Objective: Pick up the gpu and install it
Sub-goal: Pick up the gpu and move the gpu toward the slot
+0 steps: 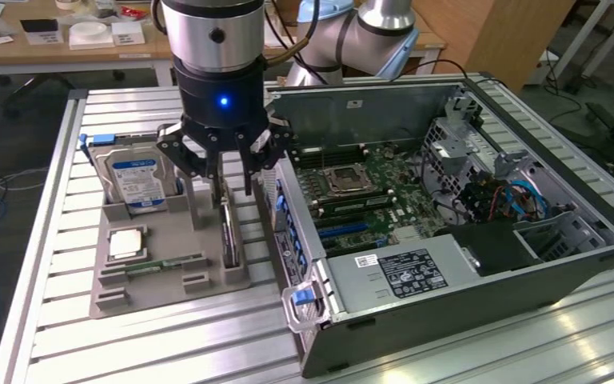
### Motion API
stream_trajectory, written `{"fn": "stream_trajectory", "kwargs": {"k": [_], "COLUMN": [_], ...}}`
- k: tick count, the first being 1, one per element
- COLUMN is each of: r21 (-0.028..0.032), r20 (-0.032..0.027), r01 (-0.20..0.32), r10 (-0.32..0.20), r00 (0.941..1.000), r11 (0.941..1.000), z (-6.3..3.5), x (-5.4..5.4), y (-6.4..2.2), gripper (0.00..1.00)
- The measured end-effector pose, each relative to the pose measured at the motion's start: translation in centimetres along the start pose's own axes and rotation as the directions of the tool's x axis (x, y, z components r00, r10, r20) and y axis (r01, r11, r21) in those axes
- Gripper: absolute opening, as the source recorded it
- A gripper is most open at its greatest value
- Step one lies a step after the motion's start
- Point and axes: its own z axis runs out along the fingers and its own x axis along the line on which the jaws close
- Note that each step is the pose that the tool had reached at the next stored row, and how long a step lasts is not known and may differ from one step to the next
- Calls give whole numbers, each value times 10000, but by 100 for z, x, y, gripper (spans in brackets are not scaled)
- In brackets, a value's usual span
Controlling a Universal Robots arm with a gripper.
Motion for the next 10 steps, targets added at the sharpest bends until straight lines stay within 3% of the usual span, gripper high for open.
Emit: {"fn": "stream_trajectory", "kwargs": {"k": [10], "r21": [4], "r20": [-3], "r01": [0], "r10": [0], "r00": [10000], "r11": [10000], "z": [44], "x": [1], "y": [-2], "gripper": [42]}}
